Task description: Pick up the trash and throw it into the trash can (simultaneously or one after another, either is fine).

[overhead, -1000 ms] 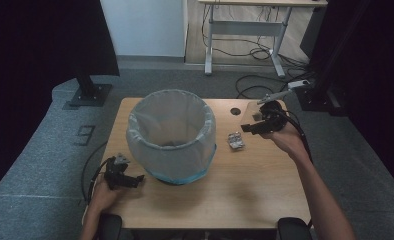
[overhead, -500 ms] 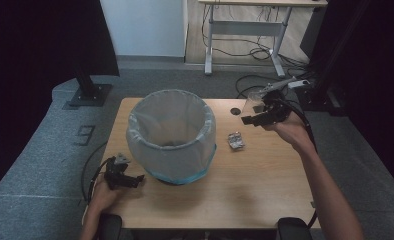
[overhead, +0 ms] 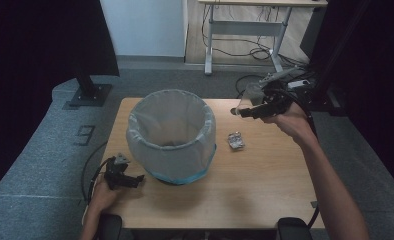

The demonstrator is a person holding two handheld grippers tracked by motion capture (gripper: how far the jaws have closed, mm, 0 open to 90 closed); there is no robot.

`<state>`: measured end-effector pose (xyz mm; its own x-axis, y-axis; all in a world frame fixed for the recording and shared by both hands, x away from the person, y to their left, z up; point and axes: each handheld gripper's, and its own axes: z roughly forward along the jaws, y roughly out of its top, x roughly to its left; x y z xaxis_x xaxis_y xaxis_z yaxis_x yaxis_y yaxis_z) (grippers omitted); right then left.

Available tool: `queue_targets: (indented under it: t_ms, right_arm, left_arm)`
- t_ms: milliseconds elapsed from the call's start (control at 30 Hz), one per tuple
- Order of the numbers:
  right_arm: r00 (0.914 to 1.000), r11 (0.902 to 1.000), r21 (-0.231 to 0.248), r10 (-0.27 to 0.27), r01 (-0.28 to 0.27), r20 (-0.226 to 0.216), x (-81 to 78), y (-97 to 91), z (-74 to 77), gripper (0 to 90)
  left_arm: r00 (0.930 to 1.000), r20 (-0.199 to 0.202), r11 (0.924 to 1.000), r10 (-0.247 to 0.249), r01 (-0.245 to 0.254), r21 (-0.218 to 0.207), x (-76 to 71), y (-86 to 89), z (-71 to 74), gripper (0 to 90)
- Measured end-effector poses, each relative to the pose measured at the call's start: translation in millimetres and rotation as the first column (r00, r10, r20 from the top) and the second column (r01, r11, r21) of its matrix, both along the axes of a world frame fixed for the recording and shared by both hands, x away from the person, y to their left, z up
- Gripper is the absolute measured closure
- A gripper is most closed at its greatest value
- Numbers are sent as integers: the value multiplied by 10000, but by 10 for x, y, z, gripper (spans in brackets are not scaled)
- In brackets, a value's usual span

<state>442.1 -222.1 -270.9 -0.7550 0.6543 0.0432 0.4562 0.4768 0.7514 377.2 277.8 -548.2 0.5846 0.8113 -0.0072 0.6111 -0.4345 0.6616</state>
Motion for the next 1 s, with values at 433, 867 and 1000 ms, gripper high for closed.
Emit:
queue_targets:
  t_ms: [433,867,1000]
  right_arm:
    - [9985,9985,-13,542,-542,72,7,252,156,293]
    - [9949,9950,-71,1001,-1000,139,8,509,300,293]
    - [9934,9935,-90,1136,-1135,166,6,577,324,293]
  left_arm:
    - [10000,1,10000,1,-1,2,0,0,0,0]
    - [10000,-2,10000,-12,12,0,2,0,0,0]
    - [10000,0,10000,-11,11,-2,2,0,0,0]
